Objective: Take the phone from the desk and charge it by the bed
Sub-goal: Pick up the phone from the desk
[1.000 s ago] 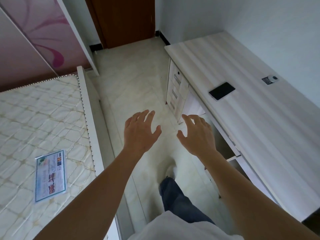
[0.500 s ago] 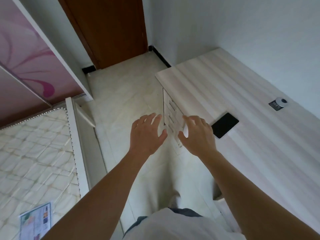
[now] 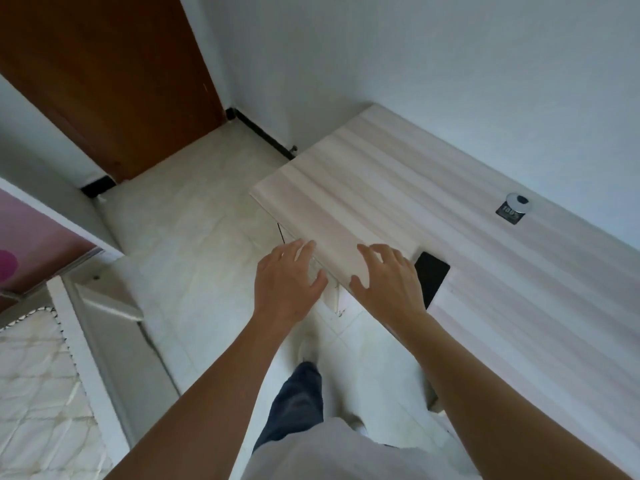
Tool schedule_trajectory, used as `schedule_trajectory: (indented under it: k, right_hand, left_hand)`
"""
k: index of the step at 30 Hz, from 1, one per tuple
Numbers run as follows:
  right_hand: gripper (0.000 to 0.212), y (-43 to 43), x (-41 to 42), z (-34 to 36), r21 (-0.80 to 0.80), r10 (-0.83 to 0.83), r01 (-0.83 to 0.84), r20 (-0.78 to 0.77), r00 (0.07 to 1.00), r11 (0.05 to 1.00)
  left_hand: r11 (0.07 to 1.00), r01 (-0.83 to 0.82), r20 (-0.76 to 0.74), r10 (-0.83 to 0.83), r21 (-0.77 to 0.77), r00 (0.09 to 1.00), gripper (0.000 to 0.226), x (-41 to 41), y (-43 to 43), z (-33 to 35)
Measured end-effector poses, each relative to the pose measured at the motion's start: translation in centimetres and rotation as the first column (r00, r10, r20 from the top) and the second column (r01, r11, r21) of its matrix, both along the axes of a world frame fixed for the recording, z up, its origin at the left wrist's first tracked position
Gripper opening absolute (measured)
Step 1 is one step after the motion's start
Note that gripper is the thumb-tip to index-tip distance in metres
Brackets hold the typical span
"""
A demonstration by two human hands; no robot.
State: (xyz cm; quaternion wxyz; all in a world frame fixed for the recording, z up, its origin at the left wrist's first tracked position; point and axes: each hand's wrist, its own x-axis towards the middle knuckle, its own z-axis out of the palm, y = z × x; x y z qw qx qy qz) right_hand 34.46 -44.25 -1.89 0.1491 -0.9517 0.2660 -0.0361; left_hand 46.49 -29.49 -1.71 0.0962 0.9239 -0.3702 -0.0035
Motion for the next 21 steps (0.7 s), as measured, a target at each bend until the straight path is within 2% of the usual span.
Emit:
schedule_trajectory:
  k: [7, 11, 17, 21]
  right_hand:
    - [0.059, -4.7, 3.5, -0.3, -0.021, -0.233, 0.232, -0.046, 0.971, 0.972]
    - [0.058, -6.1, 3.9, -0.3, -0.009, -0.401, 0.401, -0.04, 0.915, 0.916]
    - [0.054, -6.5, 0.2, -1.3, -0.001, -0.609, 0.61, -0.063, 0.791, 0.792]
    - [0.057, -6.2, -3.5, -2.3, -0.013, -0.671, 0.674, -0.117, 0.732, 0.738]
  left_hand:
    - [0.98, 0.197, -0.08, -0.197, -0.013, 0.977, 0.057, 6.7, -7.5, -0.9]
    - [0.945, 0.326, -0.115, -0.327, -0.028, 0.938, 0.058, 8.6, -11.5, -1.6]
    - [0.853, 0.522, -0.193, -0.511, 0.009, 0.838, 0.057, 8.0, -15.9, -3.6]
    - [0.798, 0.602, -0.259, -0.58, 0.007, 0.772, 0.057, 6.1, -17.6, -4.6]
